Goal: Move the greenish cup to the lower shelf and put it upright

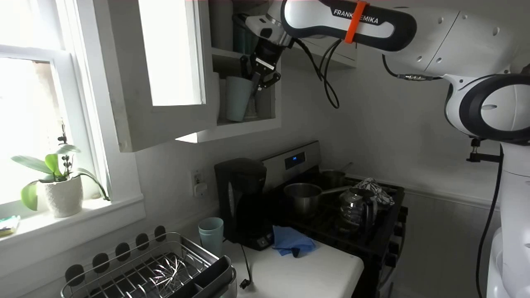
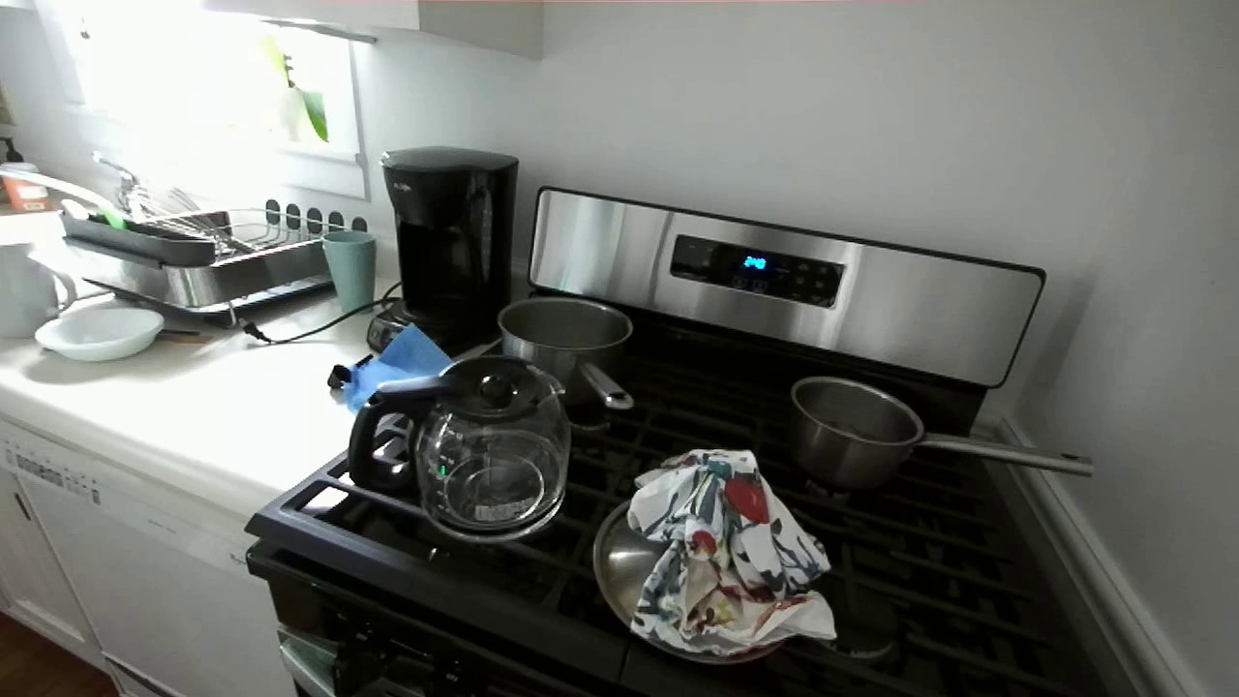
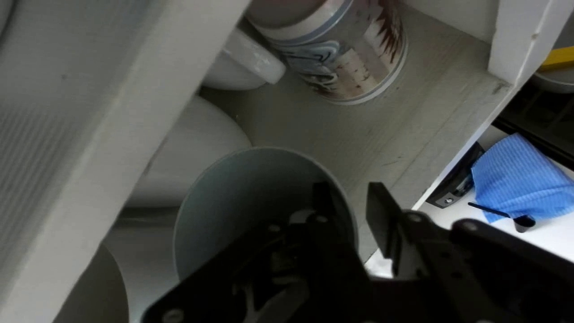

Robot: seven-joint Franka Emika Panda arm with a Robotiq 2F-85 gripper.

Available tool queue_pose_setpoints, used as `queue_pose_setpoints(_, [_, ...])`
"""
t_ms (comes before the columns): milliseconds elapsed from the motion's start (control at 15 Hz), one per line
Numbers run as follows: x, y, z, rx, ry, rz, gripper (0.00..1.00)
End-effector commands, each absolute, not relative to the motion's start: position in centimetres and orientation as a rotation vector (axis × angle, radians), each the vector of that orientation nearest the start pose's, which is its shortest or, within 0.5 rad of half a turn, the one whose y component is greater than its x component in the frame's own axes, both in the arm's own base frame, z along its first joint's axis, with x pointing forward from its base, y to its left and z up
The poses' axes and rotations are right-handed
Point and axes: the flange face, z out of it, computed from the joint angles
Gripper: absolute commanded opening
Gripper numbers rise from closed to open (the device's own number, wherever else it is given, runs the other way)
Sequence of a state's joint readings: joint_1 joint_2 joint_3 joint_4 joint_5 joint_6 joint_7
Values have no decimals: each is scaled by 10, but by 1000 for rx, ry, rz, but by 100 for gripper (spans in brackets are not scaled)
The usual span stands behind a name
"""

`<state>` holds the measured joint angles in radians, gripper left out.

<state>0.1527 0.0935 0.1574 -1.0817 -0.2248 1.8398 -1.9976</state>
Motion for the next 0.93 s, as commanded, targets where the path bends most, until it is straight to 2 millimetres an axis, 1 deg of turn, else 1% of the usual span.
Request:
queue_pose_setpoints(0, [549,148,846,982,2237,331,0])
queue_pose_setpoints(467, [543,136,860,974,2196,277,1])
queue_pose_setpoints(867, [542,132,852,1002,2240,226,1])
